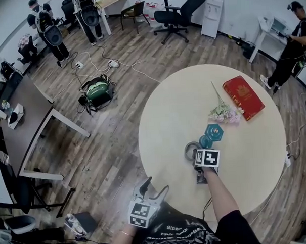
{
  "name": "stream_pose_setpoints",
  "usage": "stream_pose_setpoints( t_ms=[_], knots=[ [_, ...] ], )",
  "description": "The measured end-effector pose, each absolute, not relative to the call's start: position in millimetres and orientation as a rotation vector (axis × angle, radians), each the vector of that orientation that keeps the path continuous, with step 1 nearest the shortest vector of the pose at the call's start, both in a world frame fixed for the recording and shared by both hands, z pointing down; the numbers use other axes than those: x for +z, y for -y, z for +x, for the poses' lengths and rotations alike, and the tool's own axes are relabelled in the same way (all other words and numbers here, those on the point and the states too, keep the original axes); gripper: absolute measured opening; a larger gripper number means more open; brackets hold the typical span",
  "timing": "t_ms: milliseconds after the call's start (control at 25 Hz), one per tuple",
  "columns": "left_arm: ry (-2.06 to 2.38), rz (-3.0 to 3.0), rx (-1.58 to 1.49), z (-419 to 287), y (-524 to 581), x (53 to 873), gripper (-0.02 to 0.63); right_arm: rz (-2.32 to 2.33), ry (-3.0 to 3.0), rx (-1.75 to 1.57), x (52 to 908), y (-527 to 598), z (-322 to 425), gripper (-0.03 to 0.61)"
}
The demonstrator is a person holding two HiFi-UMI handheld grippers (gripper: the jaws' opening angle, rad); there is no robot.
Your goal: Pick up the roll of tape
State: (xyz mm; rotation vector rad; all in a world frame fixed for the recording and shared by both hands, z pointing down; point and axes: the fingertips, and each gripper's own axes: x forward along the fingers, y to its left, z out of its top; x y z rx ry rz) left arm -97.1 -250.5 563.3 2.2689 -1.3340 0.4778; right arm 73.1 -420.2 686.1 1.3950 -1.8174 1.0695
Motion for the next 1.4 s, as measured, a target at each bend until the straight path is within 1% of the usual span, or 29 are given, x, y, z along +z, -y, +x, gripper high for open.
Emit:
stream_pose_setpoints(
  t_ms=[80,160,320,560,880,1400],
  knots=[
    [1.332,2.265,0.480,-96.7,250.3,563.2,0.322,1.403,1.802,1.062,685.4,421.2,76.3,0.140],
    [1.336,2.251,0.485,-99.5,248.3,564.8,0.322,1.408,1.796,1.033,684.4,421.9,78.8,0.085],
    [1.350,2.234,0.493,-103.5,243.0,567.3,0.322,1.455,1.825,0.967,677.5,422.8,82.7,0.072],
    [1.358,2.251,0.468,-99.6,245.2,562.4,0.322,1.462,1.942,0.846,643.4,426.4,71.3,0.069],
    [1.340,2.295,0.437,-90.1,241.3,554.9,0.322,1.491,2.069,0.791,590.3,410.8,66.1,0.067],
    [1.314,2.374,0.319,-72.1,236.7,529.0,0.322,1.660,2.167,0.696,516.4,353.1,88.8,0.067]
  ],
)
